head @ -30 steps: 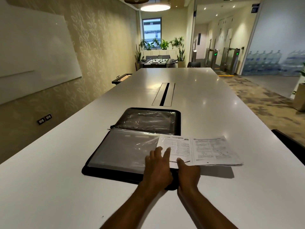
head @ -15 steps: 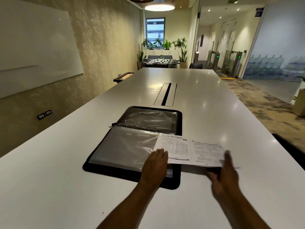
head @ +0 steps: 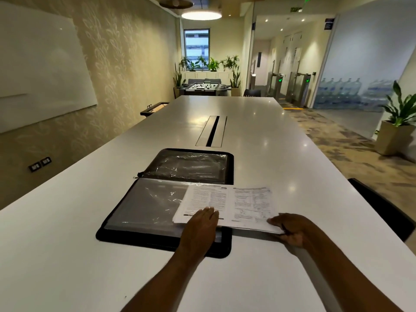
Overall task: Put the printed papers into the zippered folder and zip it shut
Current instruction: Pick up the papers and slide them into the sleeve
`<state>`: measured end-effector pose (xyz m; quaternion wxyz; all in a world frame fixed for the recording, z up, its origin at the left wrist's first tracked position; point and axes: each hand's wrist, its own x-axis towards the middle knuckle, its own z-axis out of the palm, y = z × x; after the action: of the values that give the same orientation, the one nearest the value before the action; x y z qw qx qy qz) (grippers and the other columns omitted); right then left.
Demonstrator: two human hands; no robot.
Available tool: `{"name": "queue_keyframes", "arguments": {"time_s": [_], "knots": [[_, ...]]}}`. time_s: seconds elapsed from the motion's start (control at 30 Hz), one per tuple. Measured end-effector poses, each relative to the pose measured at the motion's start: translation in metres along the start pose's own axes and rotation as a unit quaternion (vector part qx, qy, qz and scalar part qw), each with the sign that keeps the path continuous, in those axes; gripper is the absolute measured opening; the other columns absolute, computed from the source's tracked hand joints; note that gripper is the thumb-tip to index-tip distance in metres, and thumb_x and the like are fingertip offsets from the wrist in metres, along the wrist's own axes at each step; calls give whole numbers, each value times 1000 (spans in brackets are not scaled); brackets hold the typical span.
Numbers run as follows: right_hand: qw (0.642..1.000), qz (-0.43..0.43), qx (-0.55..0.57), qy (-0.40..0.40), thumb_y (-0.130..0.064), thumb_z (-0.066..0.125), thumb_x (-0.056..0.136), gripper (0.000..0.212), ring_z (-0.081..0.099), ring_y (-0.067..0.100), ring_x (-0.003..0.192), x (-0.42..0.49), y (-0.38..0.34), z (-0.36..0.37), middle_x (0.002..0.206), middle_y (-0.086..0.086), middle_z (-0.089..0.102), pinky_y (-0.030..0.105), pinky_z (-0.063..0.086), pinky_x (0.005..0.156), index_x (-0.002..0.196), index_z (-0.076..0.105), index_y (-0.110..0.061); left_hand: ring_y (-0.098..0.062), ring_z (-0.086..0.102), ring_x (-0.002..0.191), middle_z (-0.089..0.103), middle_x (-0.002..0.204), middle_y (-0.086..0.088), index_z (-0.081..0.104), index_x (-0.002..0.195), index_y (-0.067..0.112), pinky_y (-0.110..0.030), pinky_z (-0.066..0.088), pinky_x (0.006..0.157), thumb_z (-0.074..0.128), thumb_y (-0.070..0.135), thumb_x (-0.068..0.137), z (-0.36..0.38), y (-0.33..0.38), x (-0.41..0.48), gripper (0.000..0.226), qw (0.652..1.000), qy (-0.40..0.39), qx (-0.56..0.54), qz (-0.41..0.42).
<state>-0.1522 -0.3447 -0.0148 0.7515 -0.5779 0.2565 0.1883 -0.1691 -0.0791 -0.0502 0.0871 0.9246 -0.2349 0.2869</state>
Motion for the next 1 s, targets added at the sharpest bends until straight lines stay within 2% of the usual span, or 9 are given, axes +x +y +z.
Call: {"name": "queue_keyframes", "arguments": {"time_s": [0.07, 0.13, 0.3, 0.43, 0.6, 0.7, 0.8, 0.93, 1.0], "knots": [[999, 7, -19, -26, 12, 57, 87, 20, 69, 30, 83, 3, 6, 22, 91, 18, 74, 38, 61, 50, 102, 64, 1, -26, 72, 84, 75, 91, -13, 74, 91, 4, -32, 59, 75, 93, 9, 50, 0, -1, 0, 45, 1000, 1, -4, 8], [999, 9, -25, -43, 10, 57, 87, 24, 70, 29, 84, 6, 12, 40, 102, 18, 72, 38, 63, 58, 108, 64, 1, -25, 72, 82, 74, 89, -12, 74, 90, 4, -30, 58, 73, 94, 13, 50, -1, -1, -1, 46, 1000, 2, -14, 13], [998, -1, 0, -59, -2, 57, 91, 15, 74, 29, 65, 10, 6, 46, 87, 20, 76, 34, 58, 46, 104, 62, 4, -26, 73, 84, 75, 92, -13, 74, 92, 4, -31, 58, 74, 93, 10, 51, 3, -4, -6, 45, 1000, 10, -21, 6], [1000, -20, -9, -1, 3, 57, 89, 19, 71, 29, 58, 16, -3, 38, 96, 25, 70, 26, 54, 40, 107, 59, 9, -26, 72, 88, 74, 96, -13, 74, 95, 4, -32, 59, 77, 93, 14, 53, 8, -4, -8, 47, 1000, 8, -24, 1], [999, -15, -33, -10, 6, 55, 90, 9, 71, 29, 53, 20, -7, 59, 70, 20, 73, 29, 56, 39, 98, 60, 8, -25, 71, 91, 74, 99, -12, 72, 99, 4, -31, 58, 81, 91, 16, 60, 12, -4, -10, 45, 999, 21, -34, 4], [999, -1, -44, -32, 4, 51, 94, 8, 64, 21, 37, 23, -7, 81, 57, 17, 71, 23, 47, 32, 93, 58, 6, -24, 71, 93, 74, 100, -12, 72, 100, 5, -31, 58, 83, 91, 16, 60, 13, -5, -10, 45, 999, 26, -33, 7], [997, 0, -58, -47, 2, 51, 95, 8, 58, 17, 31, 28, -6, 100, 48, 14, 65, 23, 48, 34, 93, 57, 6, -23, 71, 91, 74, 99, -11, 73, 100, 6, -30, 58, 82, 89, 11, 59, 14, -5, -10, 44, 999, 38, -33, 10], [993, -6, -114, -25, -1, 59, 92, 9, 66, 19, 49, 34, -4, 121, 75, 17, 72, 22, 50, 38, 99, 63, 4, -23, 71, 90, 74, 98, -12, 73, 101, 5, -30, 59, 80, 88, 8, 61, 15, -5, -10, 43, 998, 52, -38, 16], [992, -9, -120, -21, -3, 59, 92, 9, 64, 16, 41, 34, -4, 126, 66, 13, 71, 20, 47, 35, 98, 64, 3, -23, 71, 91, 74, 99, -12, 73, 103, 4, -31, 59, 80, 88, 7, 62, 15, -5, -11, 43, 997, 55, -44, 16]]}}
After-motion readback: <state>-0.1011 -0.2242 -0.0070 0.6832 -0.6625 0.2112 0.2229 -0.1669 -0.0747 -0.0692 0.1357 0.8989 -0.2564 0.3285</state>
